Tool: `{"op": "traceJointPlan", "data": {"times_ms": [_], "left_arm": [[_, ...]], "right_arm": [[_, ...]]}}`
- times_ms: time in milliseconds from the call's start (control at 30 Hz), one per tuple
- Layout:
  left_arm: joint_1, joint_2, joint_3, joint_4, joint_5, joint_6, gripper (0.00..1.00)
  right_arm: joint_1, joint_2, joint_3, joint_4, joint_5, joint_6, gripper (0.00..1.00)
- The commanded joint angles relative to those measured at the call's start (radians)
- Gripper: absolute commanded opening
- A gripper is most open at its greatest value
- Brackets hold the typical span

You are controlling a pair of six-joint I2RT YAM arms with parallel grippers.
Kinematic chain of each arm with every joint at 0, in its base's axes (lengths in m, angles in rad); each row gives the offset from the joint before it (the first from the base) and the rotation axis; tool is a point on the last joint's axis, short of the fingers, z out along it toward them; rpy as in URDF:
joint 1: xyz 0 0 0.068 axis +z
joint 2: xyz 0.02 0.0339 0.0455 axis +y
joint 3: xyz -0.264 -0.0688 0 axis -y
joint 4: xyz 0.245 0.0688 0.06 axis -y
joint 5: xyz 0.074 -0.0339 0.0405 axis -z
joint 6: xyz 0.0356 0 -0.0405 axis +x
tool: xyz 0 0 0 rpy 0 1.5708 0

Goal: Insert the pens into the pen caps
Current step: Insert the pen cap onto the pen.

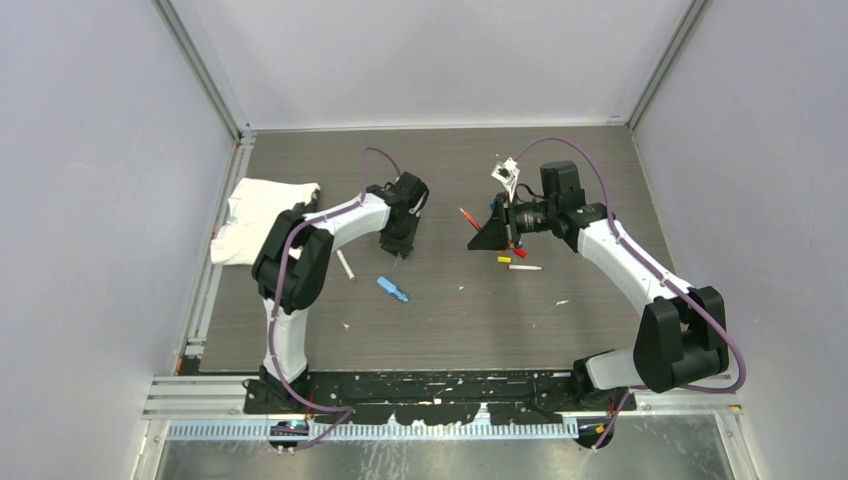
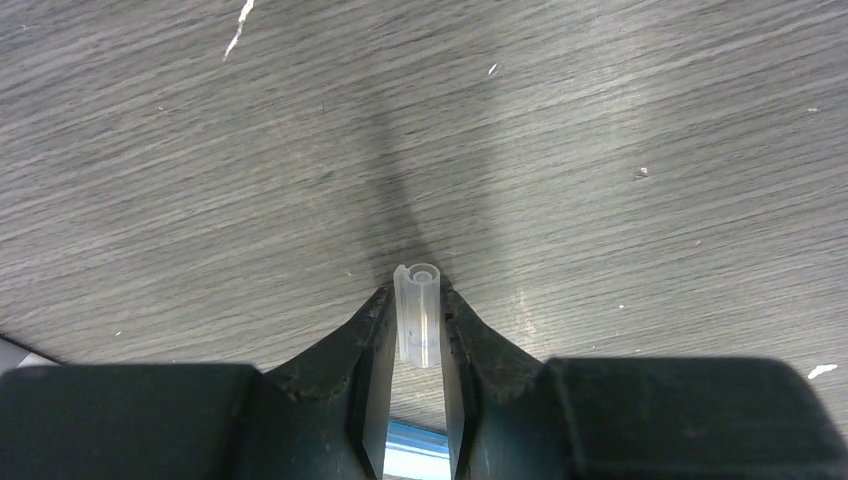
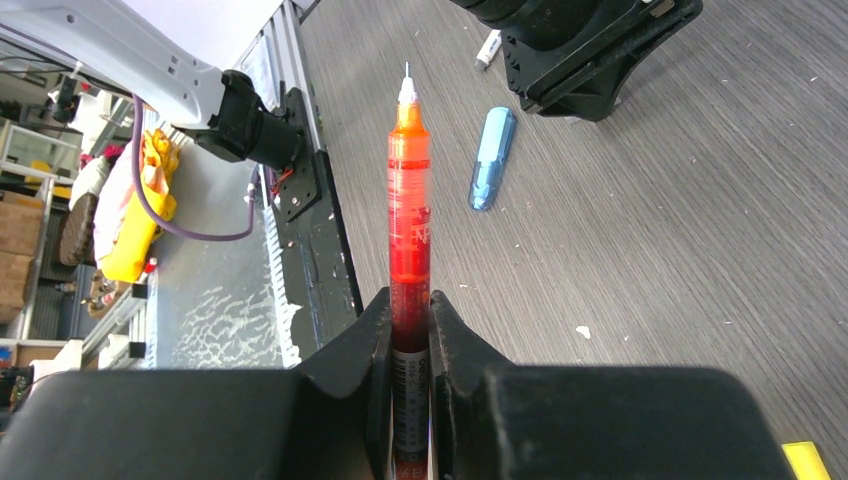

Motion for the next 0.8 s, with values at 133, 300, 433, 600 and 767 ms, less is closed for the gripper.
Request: {"op": "traceJointPlan", "data": {"times_ms": [133,300,433,600,767], "left_arm": [[0.001,0.179,-0.121,0.055,0.026,-0.022,0.27],[0.002,0.149,-0.158,0.095,0.046,-0.044,0.08],[0.002,0.06,-0.216,0.156,0.062,-0.083,0.01],[0.002,-0.126,-0.298,0.278,0.107,-0.163,0.01],[0.003,-0.273,-0.388,0.432,0.15,-0.266,0.01]], "right_arm": [[-0.008,-0.037,0.022,0.022,-0.021,0.003,0.01],[-0.008,-0.037,0.019,0.023,-0.022,0.003,0.01],[-0.005,-0.041,-0.005,0.06,-0.03,0.036,0.01],[0.02,-0.071,-0.075,0.192,-0.02,0.09,0.01],[0.056,-0.068,-0.109,0.252,0.02,0.11,0.01]]}}
